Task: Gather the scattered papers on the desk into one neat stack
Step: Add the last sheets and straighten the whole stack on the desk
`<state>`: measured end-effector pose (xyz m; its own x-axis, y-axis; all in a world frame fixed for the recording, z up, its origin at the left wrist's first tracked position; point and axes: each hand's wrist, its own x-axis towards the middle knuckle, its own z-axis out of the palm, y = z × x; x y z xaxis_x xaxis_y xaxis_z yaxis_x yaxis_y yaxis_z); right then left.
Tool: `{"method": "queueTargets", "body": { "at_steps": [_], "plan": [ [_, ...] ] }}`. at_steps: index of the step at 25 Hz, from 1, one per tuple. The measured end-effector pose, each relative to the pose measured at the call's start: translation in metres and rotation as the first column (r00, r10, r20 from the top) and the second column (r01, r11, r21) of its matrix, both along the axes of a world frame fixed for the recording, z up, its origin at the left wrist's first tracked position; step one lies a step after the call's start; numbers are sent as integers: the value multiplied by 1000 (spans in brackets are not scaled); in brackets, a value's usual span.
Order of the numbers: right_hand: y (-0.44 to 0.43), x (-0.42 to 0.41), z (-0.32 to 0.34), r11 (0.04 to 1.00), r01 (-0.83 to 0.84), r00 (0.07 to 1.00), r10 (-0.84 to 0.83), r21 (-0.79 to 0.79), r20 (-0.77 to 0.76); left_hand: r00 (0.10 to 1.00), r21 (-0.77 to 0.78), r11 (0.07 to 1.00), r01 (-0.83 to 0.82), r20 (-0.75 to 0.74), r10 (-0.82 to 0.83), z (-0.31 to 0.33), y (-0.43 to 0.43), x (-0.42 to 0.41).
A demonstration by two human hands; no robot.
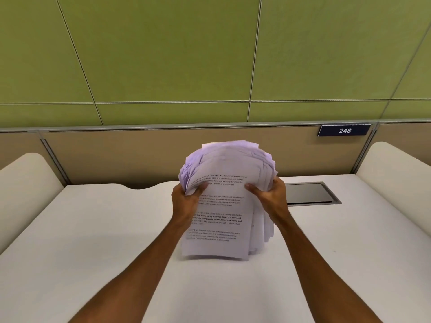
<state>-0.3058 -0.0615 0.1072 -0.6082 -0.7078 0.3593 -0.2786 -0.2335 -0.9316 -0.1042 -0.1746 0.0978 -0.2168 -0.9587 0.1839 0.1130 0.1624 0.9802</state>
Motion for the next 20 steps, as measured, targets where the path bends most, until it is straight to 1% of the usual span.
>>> {"method": "queueTargets", "body": {
  "at_steps": [1,2,4,6,7,8,9,11,13,14,16,17,18,19,20],
  "plan": [
    [0,1,-2,1000,-10,1000,10,-5,22,999,-16,999,-52,-5,52,1,3,-3],
    [3,0,-6,1000,-29,998,29,2,58,997,-26,997,-70,10,70,0,4,-2],
    [12,-4,-18,995,-94,986,88,34,143,992,-7,1000,-30,120,30,-5,3,4],
    [19,-5,-31,974,-188,966,161,127,201,971,60,998,-1,240,-13,-10,-1,14],
    [20,-3,-35,955,-224,963,187,192,195,967,85,996,4,255,-25,-11,-2,17],
    [19,2,-38,944,-223,968,184,242,171,967,101,995,4,253,-30,-11,-1,17],
    [16,7,-40,950,-186,977,151,251,150,971,110,994,-9,240,-18,-12,2,14],
    [10,15,-40,981,-80,989,56,178,138,981,114,990,-87,183,65,-10,12,6],
    [9,17,-40,991,-41,993,26,128,118,982,139,980,-145,144,125,-10,17,1],
    [9,15,-41,991,-58,992,43,124,121,980,145,980,-135,168,110,-9,18,2],
    [11,9,-42,985,-110,986,91,133,142,982,114,993,-45,185,23,-2,16,9],
    [11,7,-42,981,-135,982,114,141,148,987,51,999,-2,160,-6,3,15,13],
    [11,5,-42,977,-158,979,136,143,151,988,-92,996,-16,148,30,11,14,18],
    [10,3,-42,975,-173,977,151,142,153,979,-320,944,-86,149,140,20,12,21],
    [9,2,-42,973,-180,975,159,141,153,948,-592,791,-154,139,288,32,10,21]
  ]
}}
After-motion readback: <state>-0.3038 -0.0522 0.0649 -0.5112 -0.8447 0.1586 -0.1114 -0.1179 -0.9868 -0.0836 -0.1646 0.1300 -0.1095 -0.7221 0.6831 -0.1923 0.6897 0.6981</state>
